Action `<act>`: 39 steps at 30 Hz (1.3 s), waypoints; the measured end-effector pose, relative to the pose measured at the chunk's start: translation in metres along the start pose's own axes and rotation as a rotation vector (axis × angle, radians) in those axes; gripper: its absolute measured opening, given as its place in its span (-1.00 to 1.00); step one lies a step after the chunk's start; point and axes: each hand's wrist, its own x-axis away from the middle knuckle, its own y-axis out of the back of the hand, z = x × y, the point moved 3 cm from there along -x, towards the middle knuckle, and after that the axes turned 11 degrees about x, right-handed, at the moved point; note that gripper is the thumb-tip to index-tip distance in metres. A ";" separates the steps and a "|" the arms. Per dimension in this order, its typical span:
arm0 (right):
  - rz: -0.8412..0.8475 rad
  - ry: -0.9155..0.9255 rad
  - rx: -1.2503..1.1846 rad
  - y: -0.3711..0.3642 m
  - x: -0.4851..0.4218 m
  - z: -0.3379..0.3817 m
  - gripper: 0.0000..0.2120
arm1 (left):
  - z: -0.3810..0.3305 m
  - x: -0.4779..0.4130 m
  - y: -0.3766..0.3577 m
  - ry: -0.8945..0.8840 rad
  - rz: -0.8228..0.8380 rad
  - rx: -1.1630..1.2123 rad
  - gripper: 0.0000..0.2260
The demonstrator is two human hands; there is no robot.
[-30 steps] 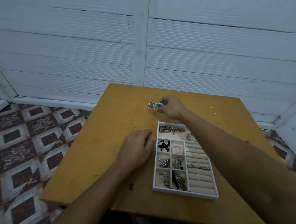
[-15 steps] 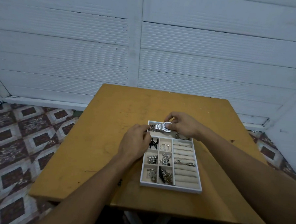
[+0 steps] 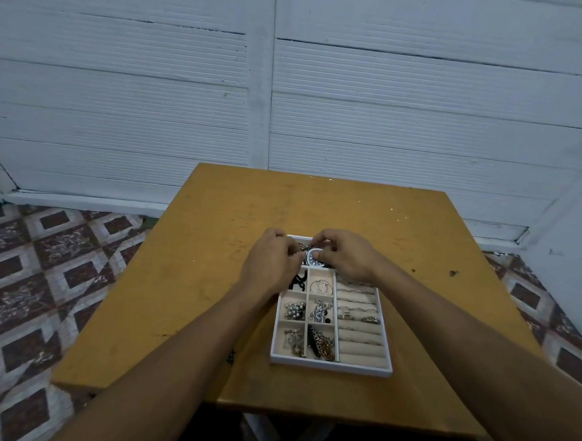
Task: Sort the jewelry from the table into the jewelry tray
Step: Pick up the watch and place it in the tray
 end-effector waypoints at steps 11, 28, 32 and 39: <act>-0.022 0.043 0.265 0.013 0.014 -0.006 -0.77 | -0.003 -0.015 0.008 0.021 0.036 -0.078 -0.87; -0.014 0.044 0.411 0.015 0.007 -0.006 -0.86 | -0.021 -0.050 0.018 -0.254 0.501 -0.516 -0.80; -0.015 0.041 0.426 0.013 0.006 -0.008 -0.87 | -0.016 -0.047 0.018 -0.280 0.507 -0.508 -0.79; 0.001 0.047 0.418 0.014 0.010 -0.008 -0.83 | -0.016 -0.049 0.017 -0.268 0.524 -0.511 -0.78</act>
